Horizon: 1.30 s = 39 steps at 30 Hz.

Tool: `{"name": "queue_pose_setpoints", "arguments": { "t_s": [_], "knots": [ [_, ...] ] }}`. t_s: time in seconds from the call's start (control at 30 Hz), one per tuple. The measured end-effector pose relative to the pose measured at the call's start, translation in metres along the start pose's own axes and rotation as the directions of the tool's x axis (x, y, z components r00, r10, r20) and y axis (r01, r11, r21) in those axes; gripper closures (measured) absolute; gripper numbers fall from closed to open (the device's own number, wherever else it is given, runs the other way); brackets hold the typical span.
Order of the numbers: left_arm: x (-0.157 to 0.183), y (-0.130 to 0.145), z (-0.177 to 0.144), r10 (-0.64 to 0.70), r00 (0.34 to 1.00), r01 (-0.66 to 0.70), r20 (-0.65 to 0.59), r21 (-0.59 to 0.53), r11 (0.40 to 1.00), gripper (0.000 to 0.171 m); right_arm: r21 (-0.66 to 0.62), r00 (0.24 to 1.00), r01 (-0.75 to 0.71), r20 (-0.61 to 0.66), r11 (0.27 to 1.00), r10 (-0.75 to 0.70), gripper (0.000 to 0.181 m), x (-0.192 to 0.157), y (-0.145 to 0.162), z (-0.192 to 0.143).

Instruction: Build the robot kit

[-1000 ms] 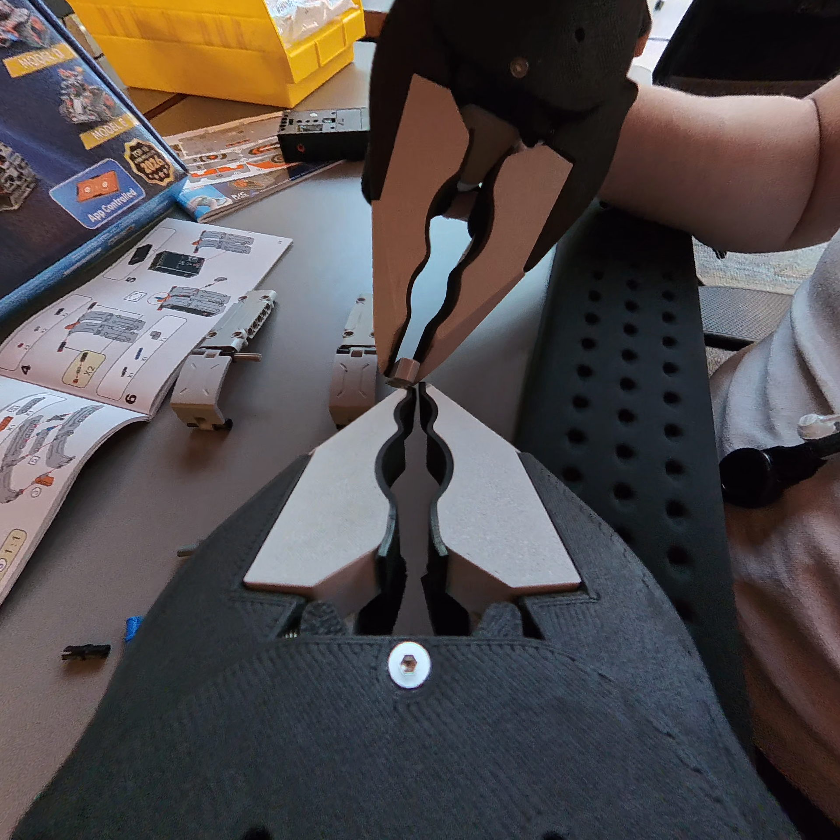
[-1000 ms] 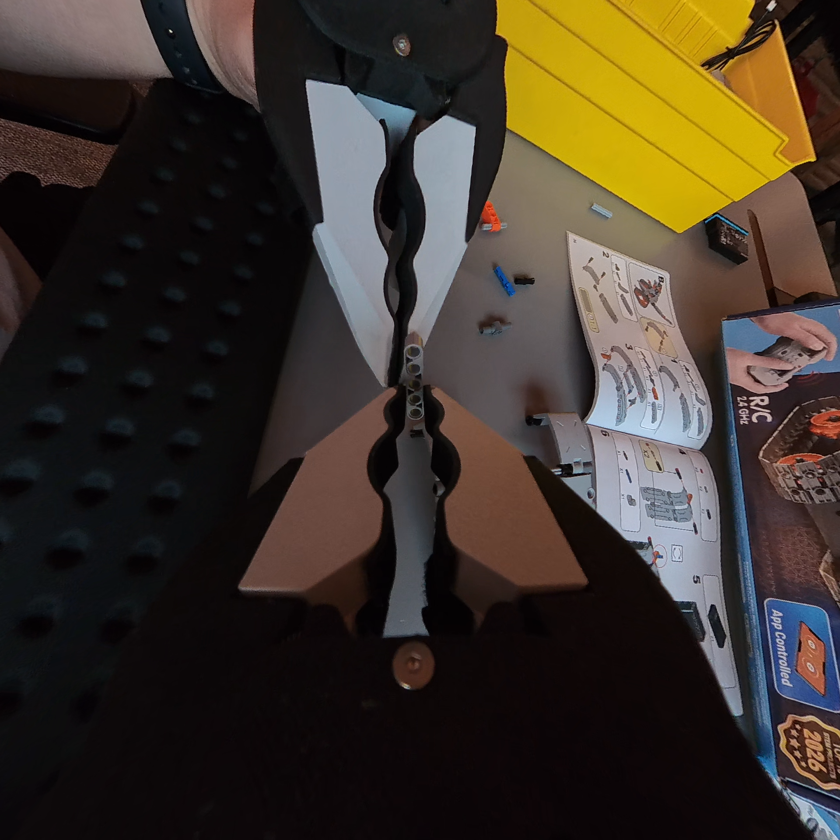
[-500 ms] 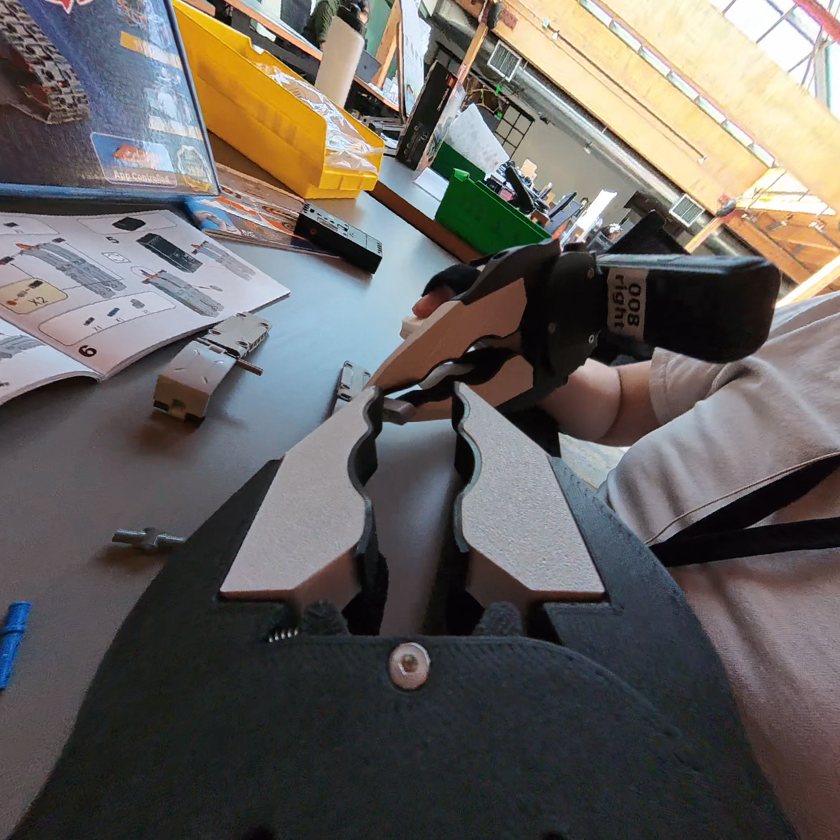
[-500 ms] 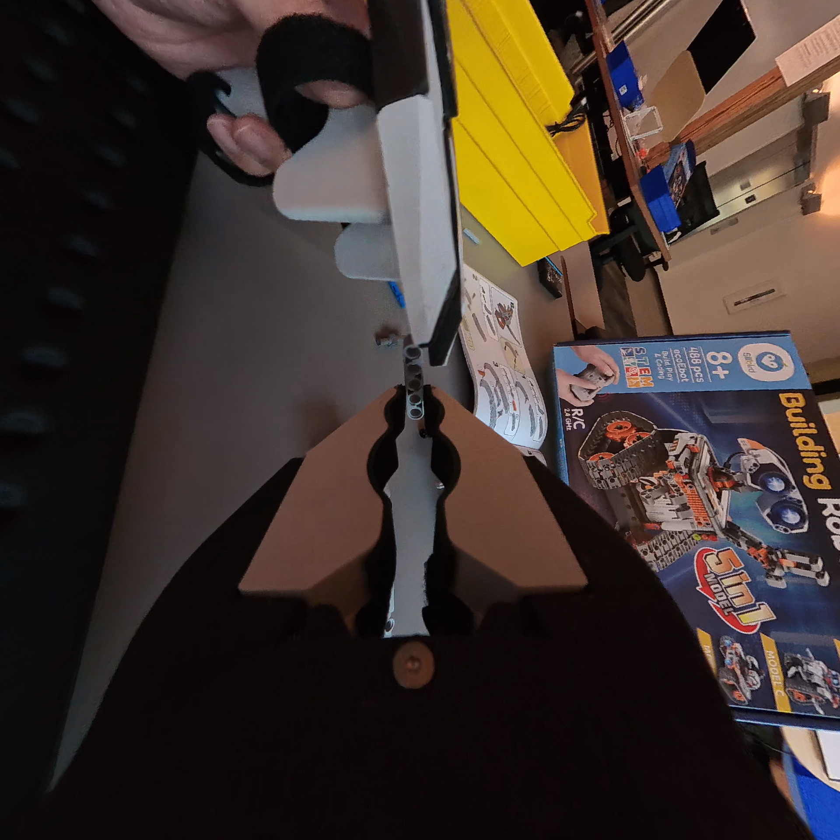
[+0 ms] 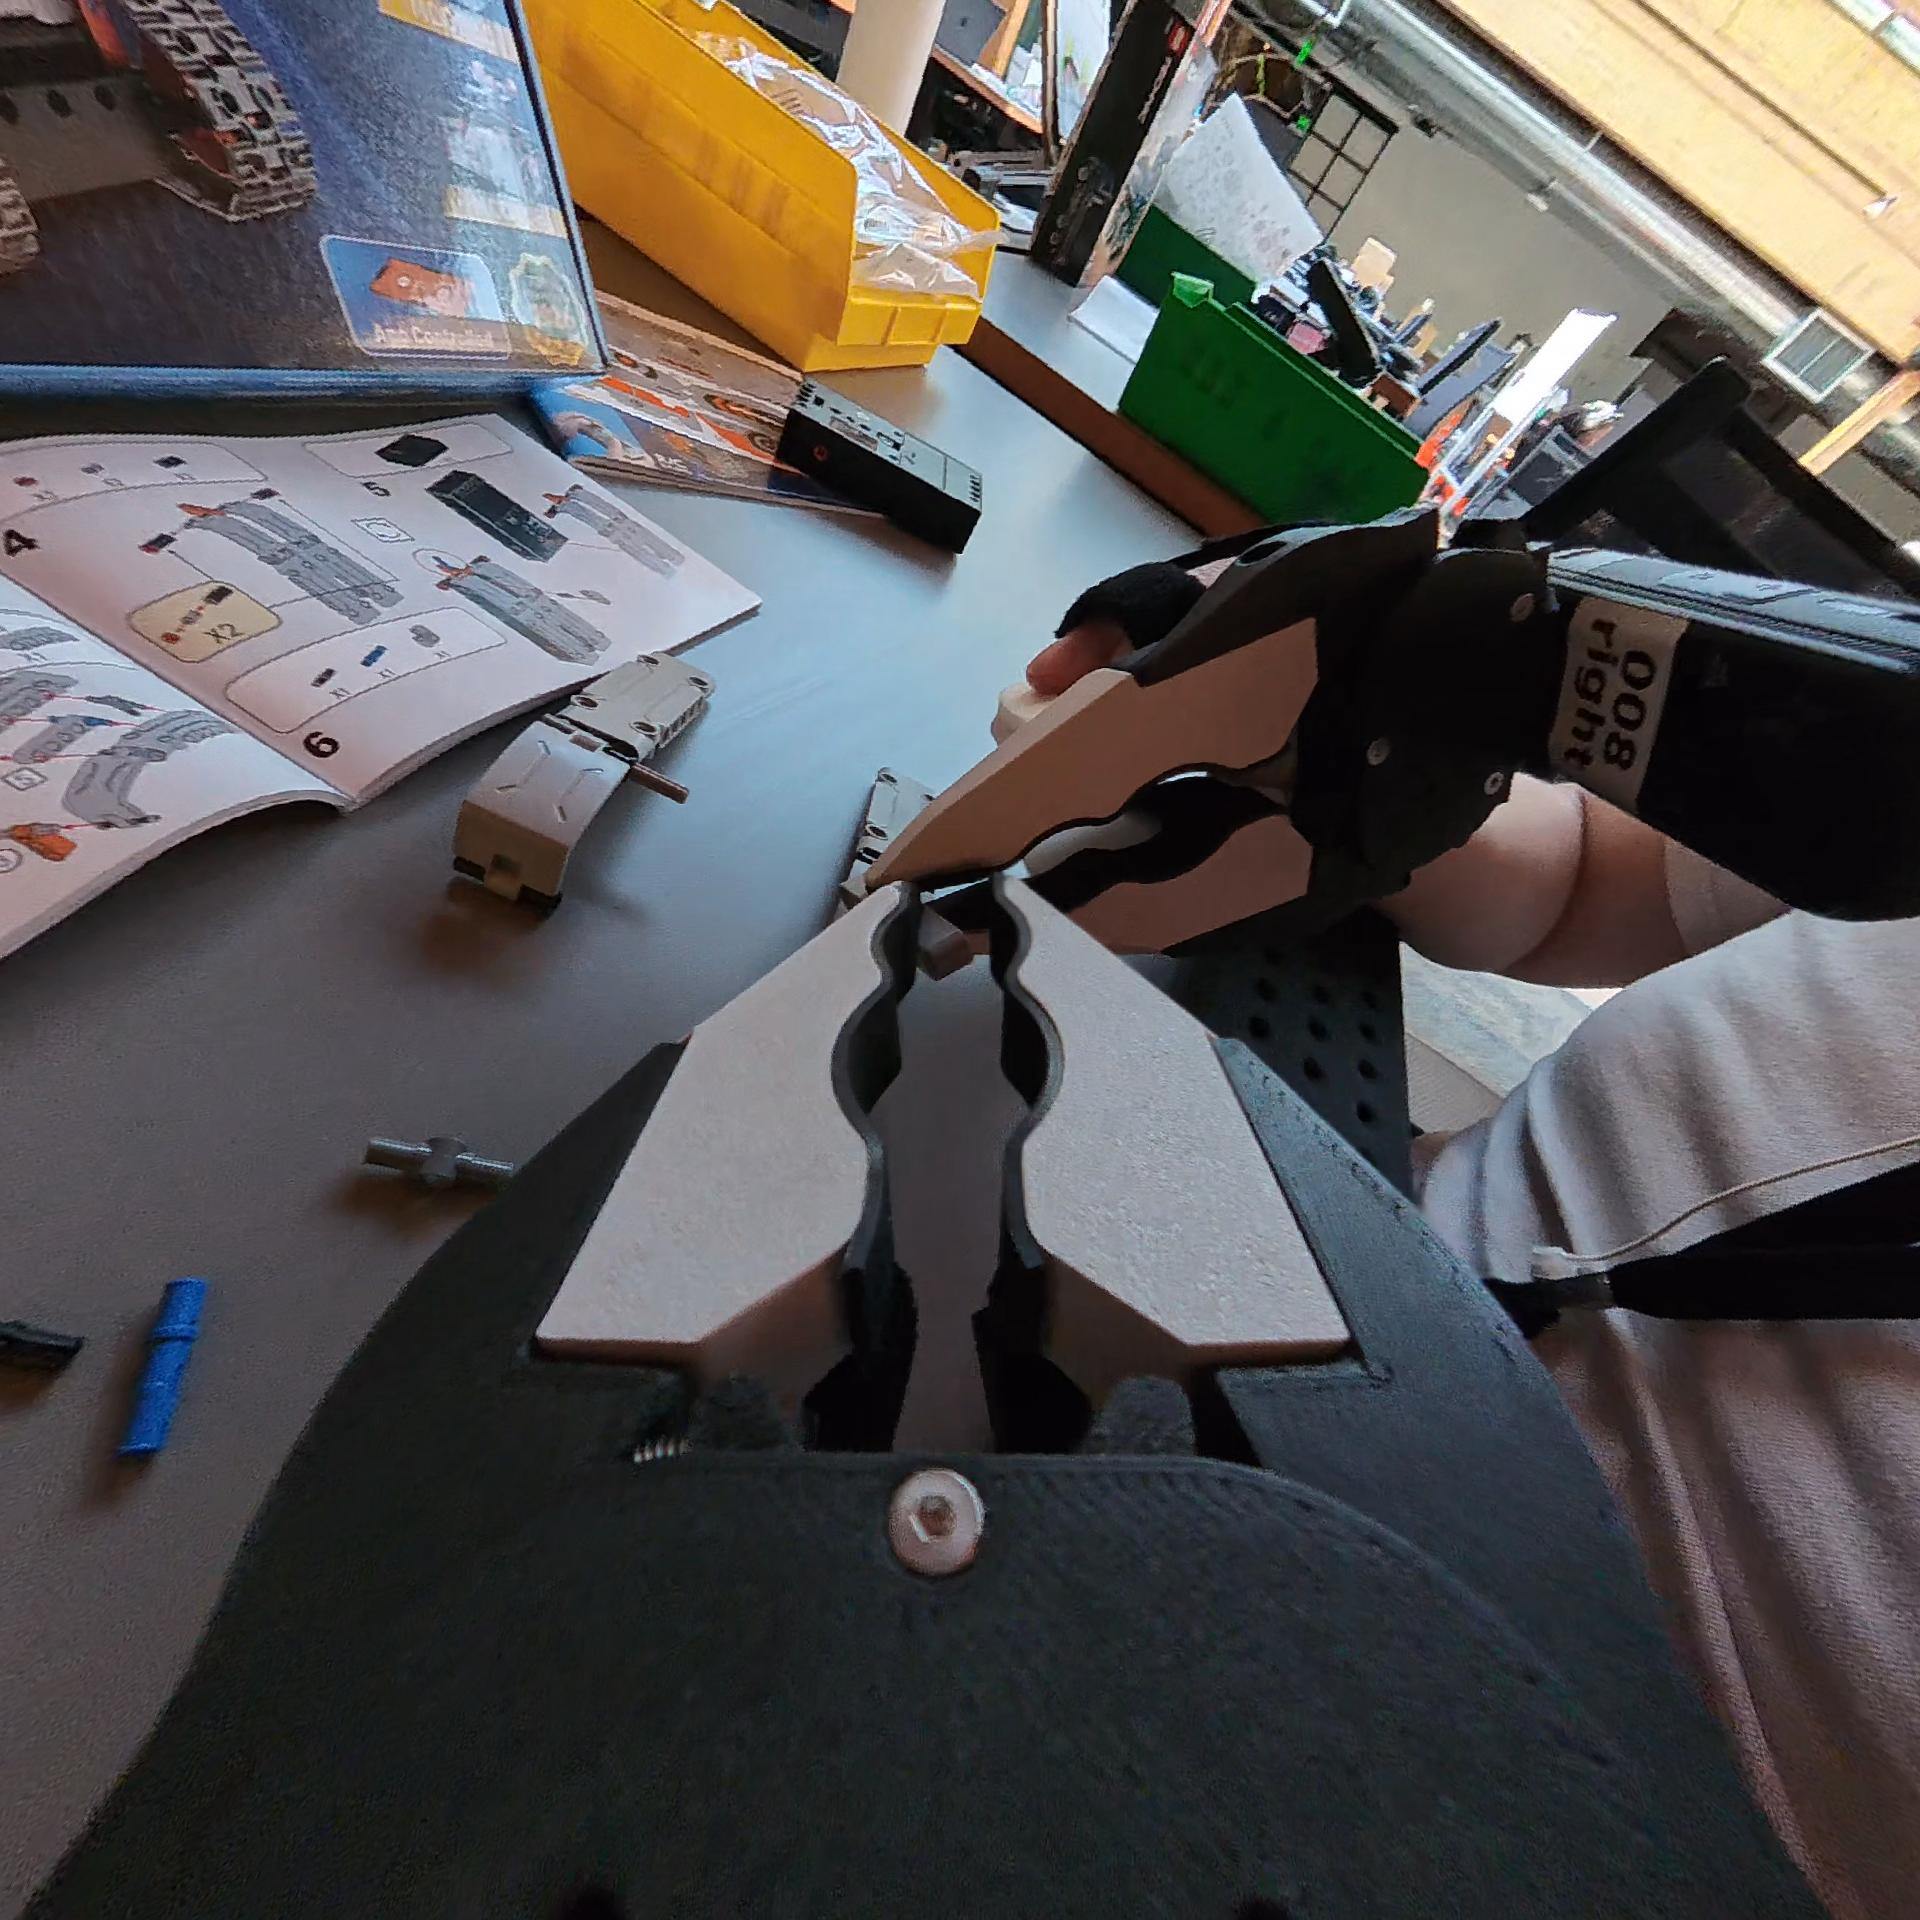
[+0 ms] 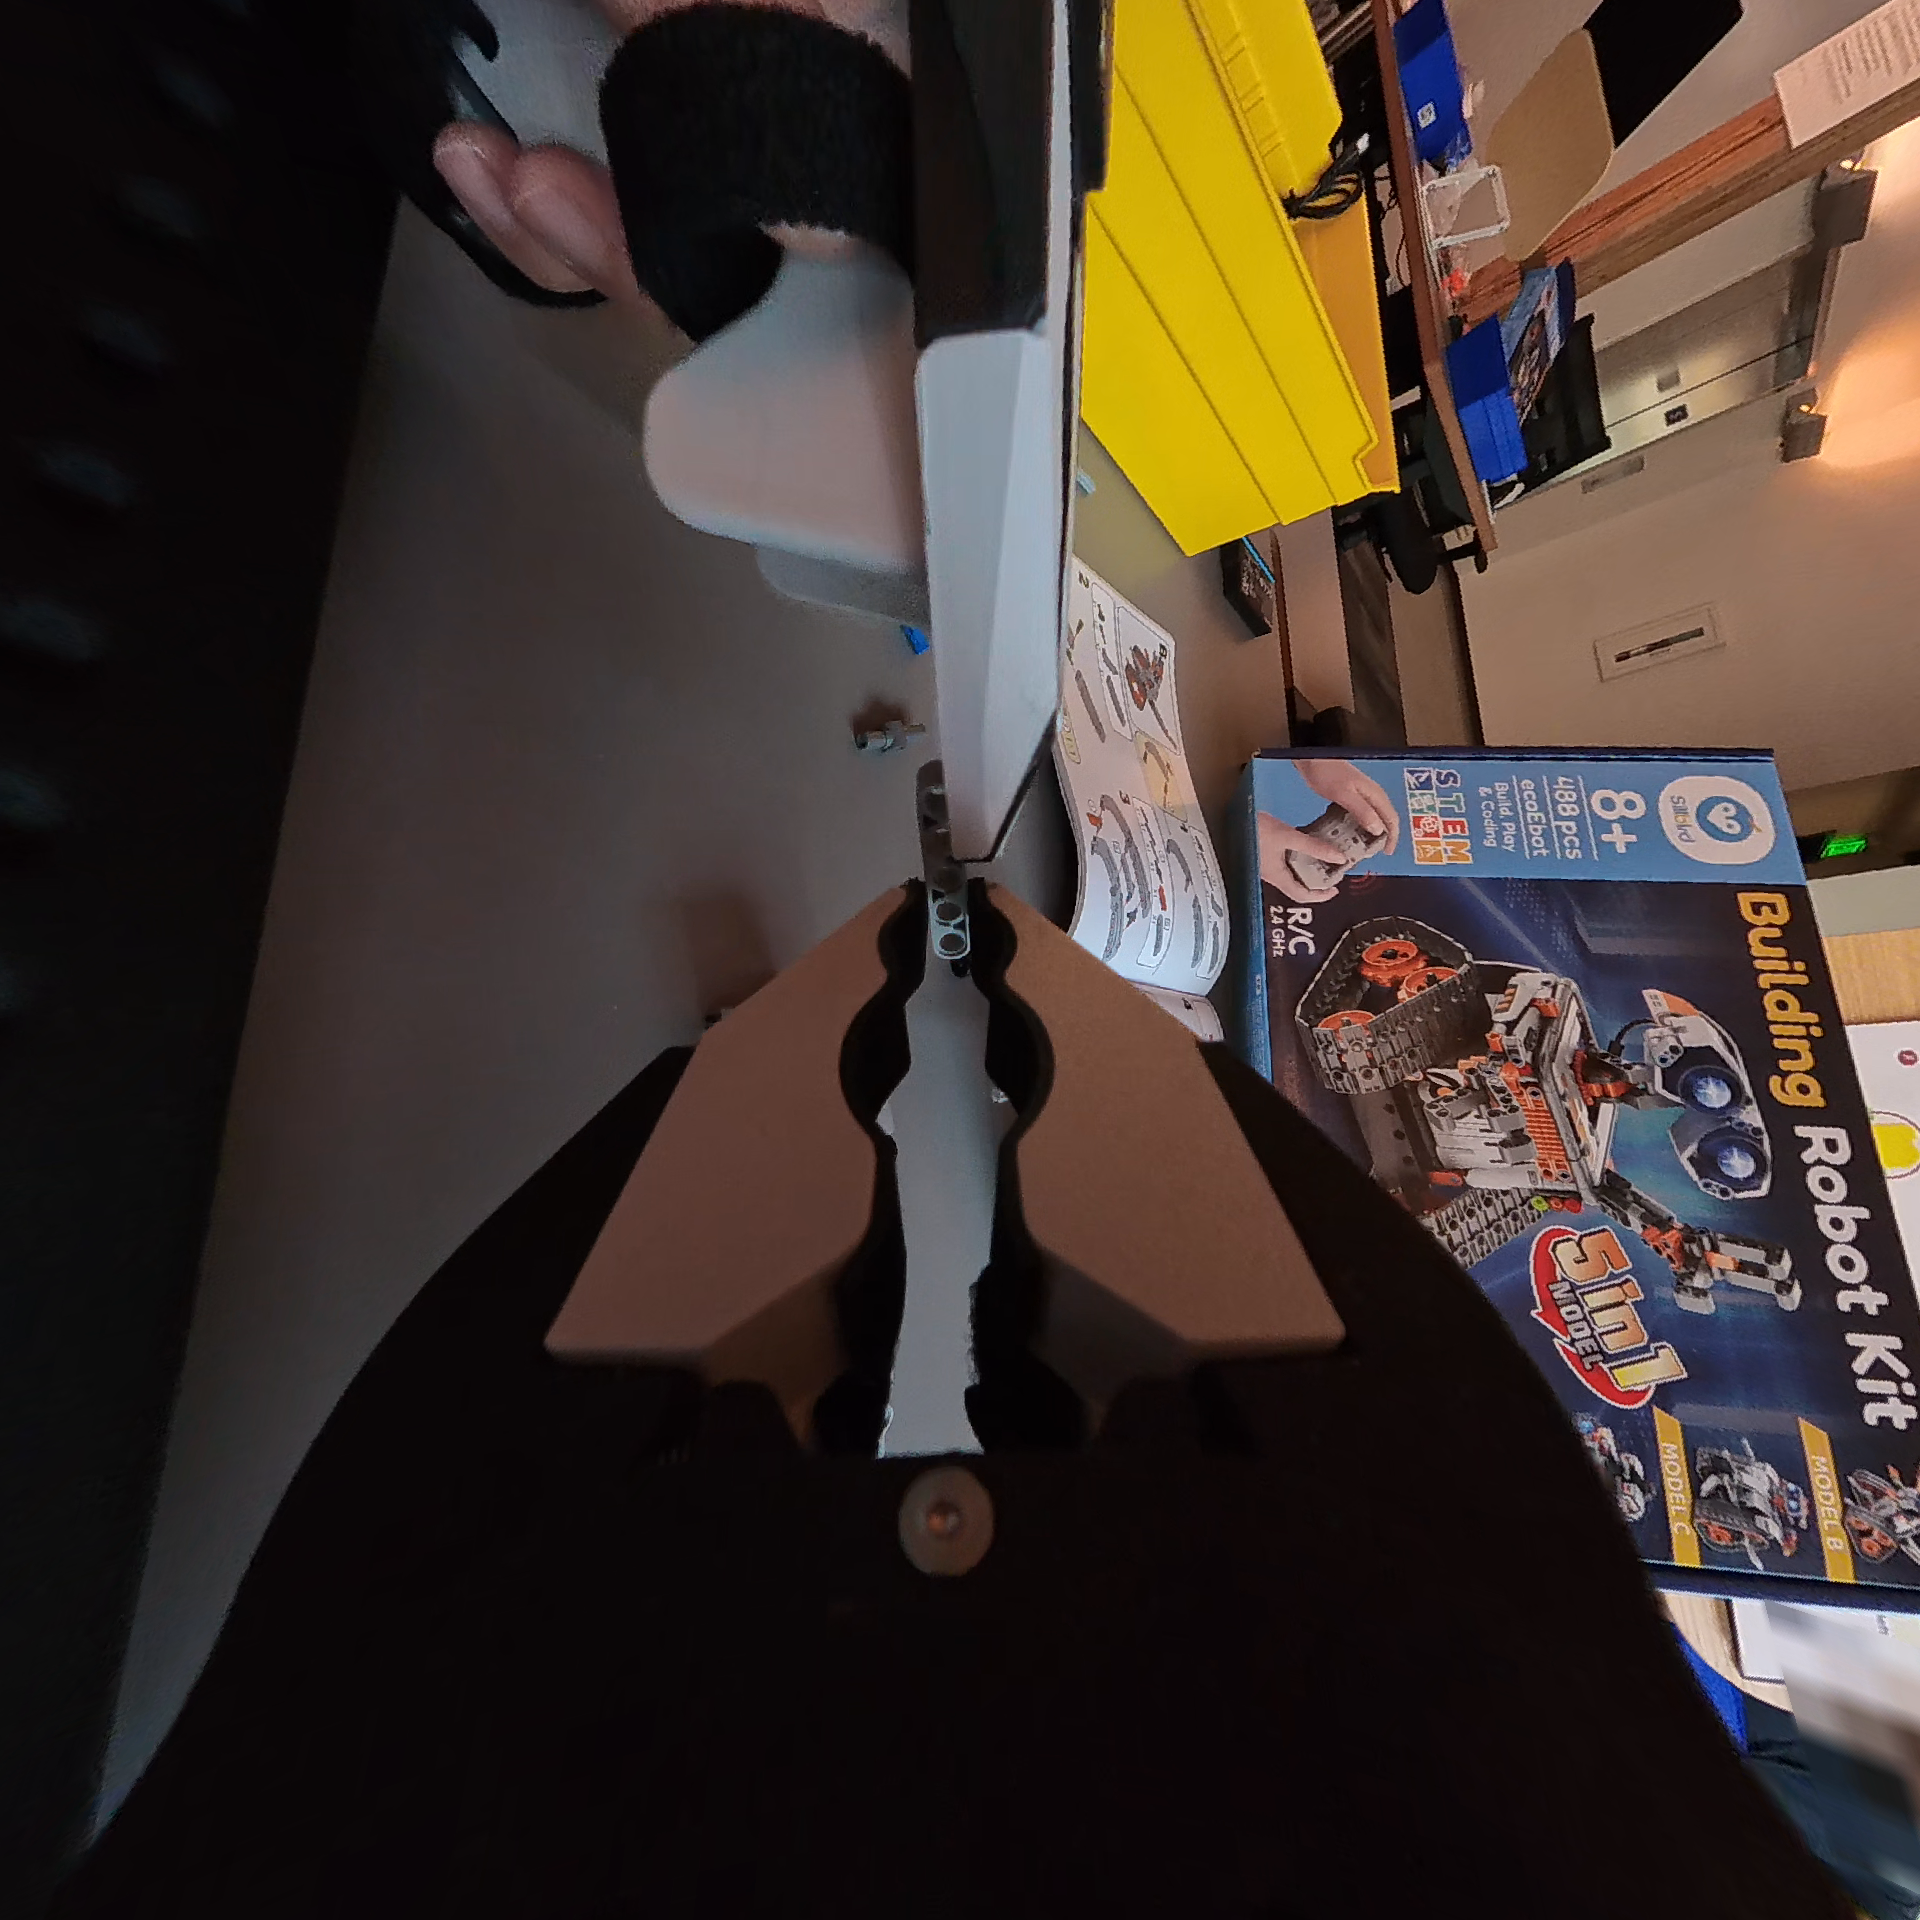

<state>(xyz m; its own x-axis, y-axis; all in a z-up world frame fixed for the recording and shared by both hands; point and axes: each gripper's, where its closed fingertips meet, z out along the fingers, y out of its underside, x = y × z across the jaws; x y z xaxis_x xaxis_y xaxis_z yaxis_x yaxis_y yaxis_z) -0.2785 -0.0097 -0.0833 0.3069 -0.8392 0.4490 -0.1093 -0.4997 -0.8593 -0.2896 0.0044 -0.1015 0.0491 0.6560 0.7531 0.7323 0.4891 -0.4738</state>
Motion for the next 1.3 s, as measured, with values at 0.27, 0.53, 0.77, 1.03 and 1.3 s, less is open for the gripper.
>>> {"name": "queue_pose_setpoints", "arguments": {
  "t_s": [0.27,0.53,0.77,1.03,1.3],
  "knots": [
    [-0.002,0.001,-0.001,0.047,0.998,-0.047,0.028,-0.005,0.999,0.150,-0.024,1.000,0.003,-0.012,1.000,-0.004,0.174,0.001,0.002,0.001],
    [-0.018,-0.003,-0.008,0.129,0.975,-0.133,0.178,0.006,0.991,0.135,-0.013,0.998,-0.004,-0.069,1.000,0.003,0.174,0.010,-0.001,-0.002],
    [-0.011,0.012,0.003,0.175,0.974,-0.162,0.142,-0.096,0.982,0.165,-0.004,0.996,0.041,-0.073,0.999,-0.042,0.174,0.008,-0.004,-0.003],
    [-0.007,0.009,0.000,0.153,0.983,-0.147,0.098,-0.063,0.987,0.165,0.027,0.995,0.060,-0.083,0.998,-0.057,0.174,0.009,-0.010,-0.007],
    [-0.006,0.008,-0.001,0.106,0.993,-0.103,0.059,-0.050,0.993,0.165,0.053,0.997,0.045,-0.058,0.998,-0.042,0.174,0.006,-0.012,-0.008]
  ]
}}
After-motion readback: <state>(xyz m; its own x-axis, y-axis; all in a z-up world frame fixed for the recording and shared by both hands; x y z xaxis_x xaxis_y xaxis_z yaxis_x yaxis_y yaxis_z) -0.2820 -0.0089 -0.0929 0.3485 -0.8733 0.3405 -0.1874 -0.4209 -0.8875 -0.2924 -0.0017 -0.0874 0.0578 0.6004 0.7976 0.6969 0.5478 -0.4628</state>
